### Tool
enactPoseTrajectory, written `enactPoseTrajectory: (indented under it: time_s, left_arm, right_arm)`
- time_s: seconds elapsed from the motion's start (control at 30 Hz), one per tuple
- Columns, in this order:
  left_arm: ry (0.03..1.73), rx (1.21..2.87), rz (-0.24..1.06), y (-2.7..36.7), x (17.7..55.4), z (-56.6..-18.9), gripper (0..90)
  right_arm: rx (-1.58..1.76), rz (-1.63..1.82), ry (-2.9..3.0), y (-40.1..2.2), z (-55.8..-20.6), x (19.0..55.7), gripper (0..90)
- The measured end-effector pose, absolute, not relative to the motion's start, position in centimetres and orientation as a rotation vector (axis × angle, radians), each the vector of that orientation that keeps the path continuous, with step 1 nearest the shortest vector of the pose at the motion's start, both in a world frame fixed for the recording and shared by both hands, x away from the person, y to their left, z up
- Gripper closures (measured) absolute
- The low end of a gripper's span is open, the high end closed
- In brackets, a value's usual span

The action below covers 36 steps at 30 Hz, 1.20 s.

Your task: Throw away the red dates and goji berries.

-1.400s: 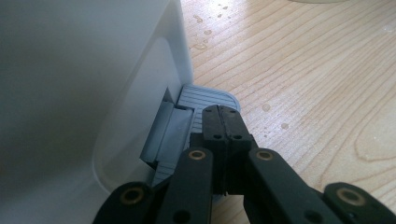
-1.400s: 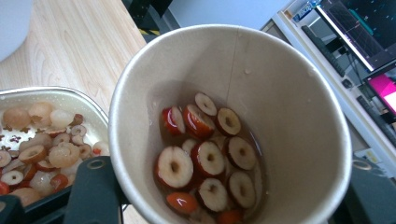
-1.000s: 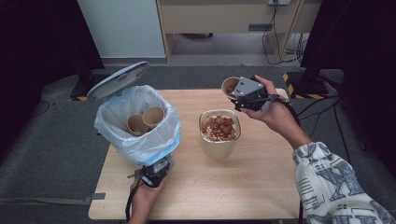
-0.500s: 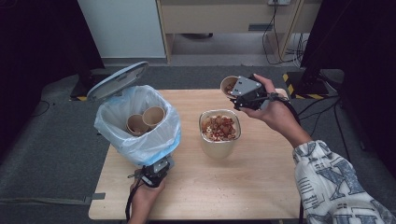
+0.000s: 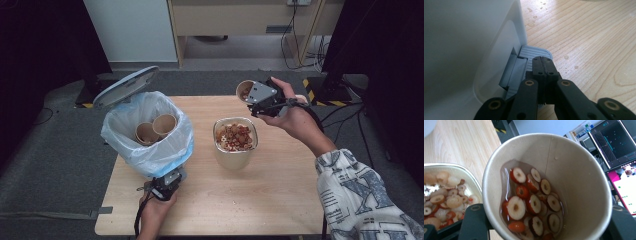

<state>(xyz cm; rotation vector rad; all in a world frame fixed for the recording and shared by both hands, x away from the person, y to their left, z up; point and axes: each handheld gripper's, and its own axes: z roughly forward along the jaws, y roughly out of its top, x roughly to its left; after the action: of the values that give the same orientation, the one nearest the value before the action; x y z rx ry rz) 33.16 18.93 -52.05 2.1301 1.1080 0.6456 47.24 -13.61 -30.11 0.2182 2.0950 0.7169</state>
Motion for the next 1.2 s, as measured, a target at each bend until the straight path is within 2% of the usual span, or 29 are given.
enactPoseTrajectory:
  time_s: [0.57,1.2]
  left_arm:
    - [1.112,2.125,0.644,18.9,33.2,-52.1,89.2]
    - [1.104,2.132,0.642,18.9,33.2,-52.0,89.2]
  right_arm:
    - [0.068,0.554,2.075,-12.8,-30.4,46.3,36.9]
    - [0.049,0.542,2.061,-12.4,-29.9,46.0,36.9]
